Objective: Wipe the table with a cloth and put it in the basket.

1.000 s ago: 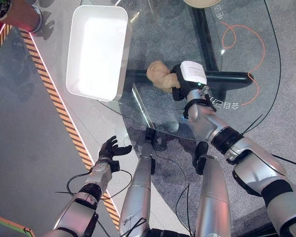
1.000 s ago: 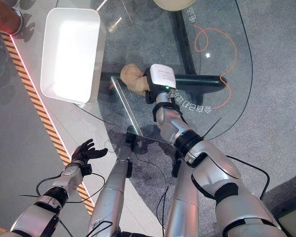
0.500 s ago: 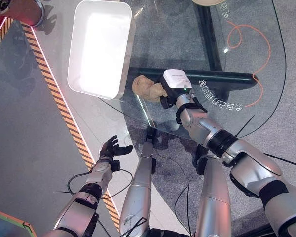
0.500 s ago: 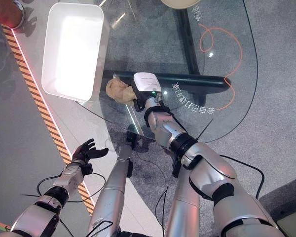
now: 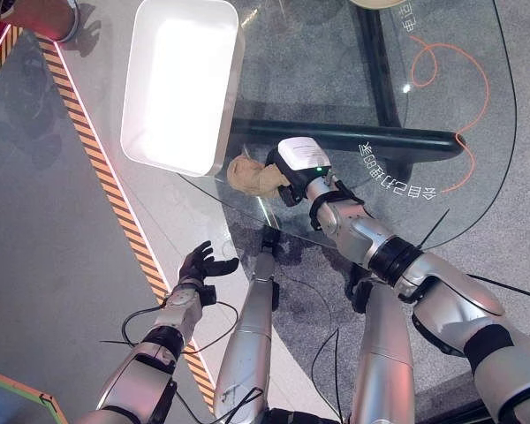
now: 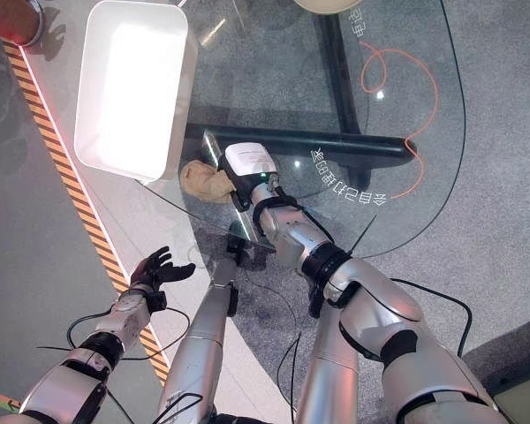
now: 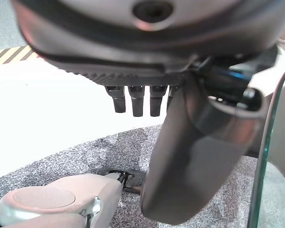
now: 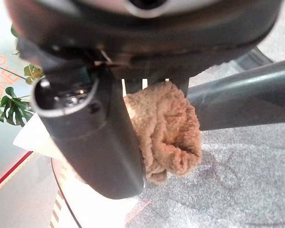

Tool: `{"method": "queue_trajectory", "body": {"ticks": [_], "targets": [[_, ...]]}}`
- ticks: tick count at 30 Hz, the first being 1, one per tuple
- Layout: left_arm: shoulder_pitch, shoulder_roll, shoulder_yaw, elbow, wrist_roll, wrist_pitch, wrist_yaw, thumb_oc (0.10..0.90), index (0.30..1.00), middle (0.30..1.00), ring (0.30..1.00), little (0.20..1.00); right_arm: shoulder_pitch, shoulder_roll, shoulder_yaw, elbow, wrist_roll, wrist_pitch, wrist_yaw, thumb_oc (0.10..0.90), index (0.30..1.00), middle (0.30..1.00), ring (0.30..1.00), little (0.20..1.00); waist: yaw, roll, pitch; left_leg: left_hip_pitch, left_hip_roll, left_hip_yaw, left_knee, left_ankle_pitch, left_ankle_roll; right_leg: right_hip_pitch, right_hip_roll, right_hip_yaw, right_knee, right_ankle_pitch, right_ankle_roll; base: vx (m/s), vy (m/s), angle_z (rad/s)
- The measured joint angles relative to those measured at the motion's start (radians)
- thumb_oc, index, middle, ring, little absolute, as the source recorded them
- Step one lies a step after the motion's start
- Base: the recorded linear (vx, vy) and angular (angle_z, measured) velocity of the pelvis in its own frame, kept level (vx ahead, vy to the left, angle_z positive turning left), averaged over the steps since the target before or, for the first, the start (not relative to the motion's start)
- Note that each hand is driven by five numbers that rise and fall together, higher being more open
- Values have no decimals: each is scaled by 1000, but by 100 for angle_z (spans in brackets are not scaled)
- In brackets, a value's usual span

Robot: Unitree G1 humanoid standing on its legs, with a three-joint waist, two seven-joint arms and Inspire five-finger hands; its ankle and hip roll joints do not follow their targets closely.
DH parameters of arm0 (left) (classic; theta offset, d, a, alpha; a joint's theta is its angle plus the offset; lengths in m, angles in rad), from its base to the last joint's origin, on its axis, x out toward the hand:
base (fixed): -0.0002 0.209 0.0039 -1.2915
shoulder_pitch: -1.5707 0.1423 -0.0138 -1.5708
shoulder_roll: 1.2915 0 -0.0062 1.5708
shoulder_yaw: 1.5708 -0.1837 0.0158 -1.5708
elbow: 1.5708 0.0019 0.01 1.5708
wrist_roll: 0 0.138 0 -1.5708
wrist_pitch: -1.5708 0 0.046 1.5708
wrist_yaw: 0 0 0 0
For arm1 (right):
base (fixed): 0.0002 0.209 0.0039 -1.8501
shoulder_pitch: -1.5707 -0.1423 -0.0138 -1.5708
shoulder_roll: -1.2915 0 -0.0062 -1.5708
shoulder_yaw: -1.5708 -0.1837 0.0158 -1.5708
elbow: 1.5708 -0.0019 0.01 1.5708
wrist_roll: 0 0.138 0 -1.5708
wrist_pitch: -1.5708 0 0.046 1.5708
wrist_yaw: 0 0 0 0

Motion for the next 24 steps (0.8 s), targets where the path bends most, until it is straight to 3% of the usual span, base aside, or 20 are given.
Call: {"method": "queue_trajectory", "body": {"ticks": [7, 15, 24], "targets": [[-1, 0, -2, 4, 0, 1, -1, 800, 900, 900, 900, 900, 0, -6, -8, 33, 3, 0, -75, 100, 300, 300, 300, 200, 0, 0, 0, -13, 1, -5, 12, -33, 14, -4, 1, -7, -7, 2, -12, 1, -2, -1], [-33, 0, -3, 25, 0, -1, -4, 800, 900, 900, 900, 900, -15, -11, -58, 135, 91, 2, -246, 100, 300, 300, 300, 200, 11, 0, 0, -27, -13, -5, 26, -7, 6, -5, -13, -4, -8, 5, 10, 7, 4, 3], [-20, 3, -34, 35, -1, -4, -3, 800, 900, 900, 900, 900, -28, -42, -228, 231, 280, 31, -480, 100, 300, 300, 300, 200, 20, 0, 0, -34, -14, -9, 33, -19, 10, -12, -12, -5, 1, 3, 6, 24, -4, 1]]}}
